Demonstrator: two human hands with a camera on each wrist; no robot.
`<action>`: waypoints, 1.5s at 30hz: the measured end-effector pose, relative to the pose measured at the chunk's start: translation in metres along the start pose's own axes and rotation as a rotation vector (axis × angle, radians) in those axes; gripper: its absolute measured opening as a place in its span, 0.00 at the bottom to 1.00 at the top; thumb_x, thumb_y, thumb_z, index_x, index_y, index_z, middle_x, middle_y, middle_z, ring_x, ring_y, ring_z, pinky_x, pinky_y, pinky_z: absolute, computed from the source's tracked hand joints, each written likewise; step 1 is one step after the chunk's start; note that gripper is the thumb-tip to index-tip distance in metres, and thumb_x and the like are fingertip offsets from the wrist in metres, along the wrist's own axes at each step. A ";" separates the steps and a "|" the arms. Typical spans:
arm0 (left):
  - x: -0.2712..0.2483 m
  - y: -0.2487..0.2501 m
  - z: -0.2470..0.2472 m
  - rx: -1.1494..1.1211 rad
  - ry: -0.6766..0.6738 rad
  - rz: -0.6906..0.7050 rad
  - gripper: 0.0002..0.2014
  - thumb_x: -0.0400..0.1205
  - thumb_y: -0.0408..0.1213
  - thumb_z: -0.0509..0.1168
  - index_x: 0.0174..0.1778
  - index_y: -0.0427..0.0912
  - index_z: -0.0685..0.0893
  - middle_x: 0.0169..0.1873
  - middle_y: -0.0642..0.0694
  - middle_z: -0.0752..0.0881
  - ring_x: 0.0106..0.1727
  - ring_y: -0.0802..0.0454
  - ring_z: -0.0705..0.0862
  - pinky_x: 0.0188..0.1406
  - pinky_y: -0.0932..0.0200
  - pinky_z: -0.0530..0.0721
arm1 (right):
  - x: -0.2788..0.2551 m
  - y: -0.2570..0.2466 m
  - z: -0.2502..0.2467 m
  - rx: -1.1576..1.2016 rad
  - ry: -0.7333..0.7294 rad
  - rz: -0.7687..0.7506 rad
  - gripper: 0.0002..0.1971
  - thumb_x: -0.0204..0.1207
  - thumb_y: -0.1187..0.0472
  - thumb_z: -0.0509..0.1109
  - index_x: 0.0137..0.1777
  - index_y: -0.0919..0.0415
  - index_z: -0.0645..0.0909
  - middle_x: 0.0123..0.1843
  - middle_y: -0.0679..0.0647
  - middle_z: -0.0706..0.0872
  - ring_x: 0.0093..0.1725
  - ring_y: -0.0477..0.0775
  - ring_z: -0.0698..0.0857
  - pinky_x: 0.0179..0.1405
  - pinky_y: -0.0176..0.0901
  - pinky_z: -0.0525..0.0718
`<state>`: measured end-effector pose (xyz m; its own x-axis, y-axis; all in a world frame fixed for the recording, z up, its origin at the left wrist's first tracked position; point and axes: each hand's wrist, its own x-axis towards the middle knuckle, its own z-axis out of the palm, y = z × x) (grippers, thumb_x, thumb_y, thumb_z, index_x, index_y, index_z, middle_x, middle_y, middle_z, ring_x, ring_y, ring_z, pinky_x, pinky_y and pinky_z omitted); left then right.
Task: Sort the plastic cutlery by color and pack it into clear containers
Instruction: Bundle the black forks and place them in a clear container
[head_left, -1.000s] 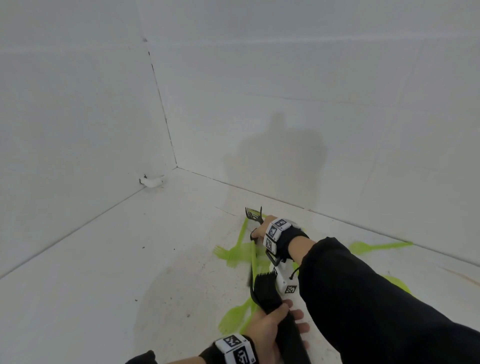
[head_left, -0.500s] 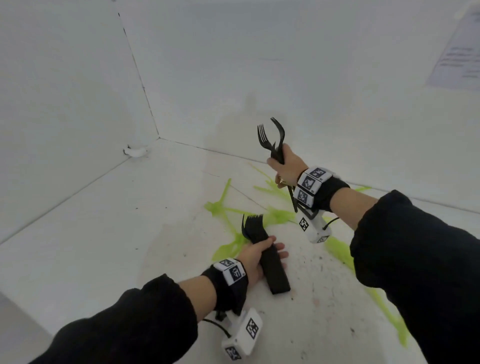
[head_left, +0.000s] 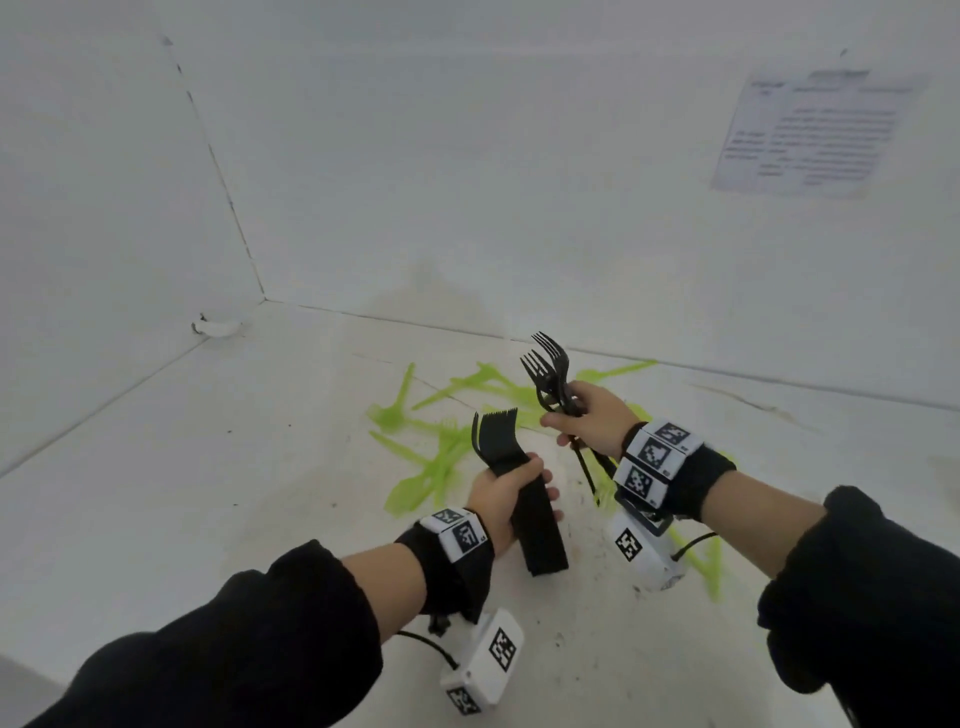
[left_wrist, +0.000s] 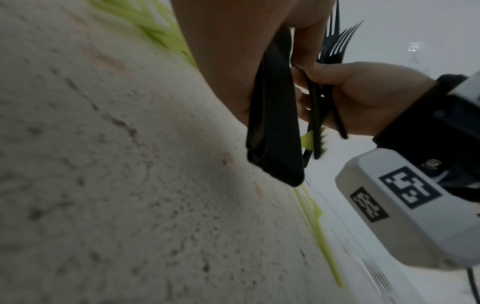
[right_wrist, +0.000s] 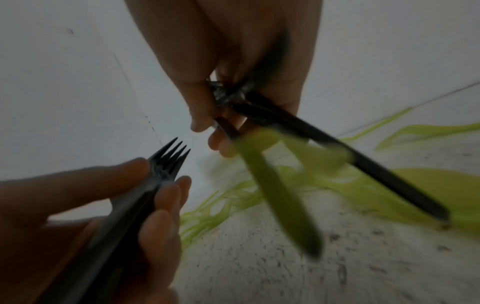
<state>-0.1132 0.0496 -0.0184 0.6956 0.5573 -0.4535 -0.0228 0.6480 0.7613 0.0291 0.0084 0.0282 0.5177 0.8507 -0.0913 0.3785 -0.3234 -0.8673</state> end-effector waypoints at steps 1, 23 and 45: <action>0.000 -0.001 0.003 0.010 -0.005 0.015 0.03 0.82 0.29 0.63 0.43 0.39 0.78 0.33 0.42 0.81 0.30 0.47 0.81 0.32 0.51 0.84 | -0.005 0.002 -0.003 0.051 0.042 0.008 0.09 0.75 0.65 0.72 0.51 0.61 0.76 0.39 0.54 0.83 0.31 0.49 0.83 0.30 0.39 0.81; 0.042 0.004 0.066 0.261 -0.123 0.034 0.09 0.78 0.32 0.69 0.52 0.32 0.84 0.47 0.32 0.86 0.42 0.38 0.85 0.38 0.45 0.87 | -0.059 0.021 -0.013 0.261 0.428 0.278 0.13 0.75 0.63 0.71 0.57 0.69 0.84 0.43 0.58 0.84 0.33 0.51 0.82 0.28 0.29 0.81; 0.027 -0.058 0.144 0.226 -0.028 0.110 0.05 0.77 0.31 0.71 0.43 0.32 0.84 0.32 0.36 0.84 0.30 0.42 0.83 0.25 0.55 0.84 | -0.105 0.070 -0.083 -0.033 0.465 0.238 0.11 0.78 0.57 0.66 0.52 0.63 0.84 0.51 0.59 0.88 0.55 0.60 0.85 0.52 0.41 0.78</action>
<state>0.0103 -0.0480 -0.0079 0.7177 0.6013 -0.3512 0.0593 0.4497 0.8912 0.0651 -0.1381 0.0173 0.8754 0.4808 -0.0506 0.2293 -0.5050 -0.8321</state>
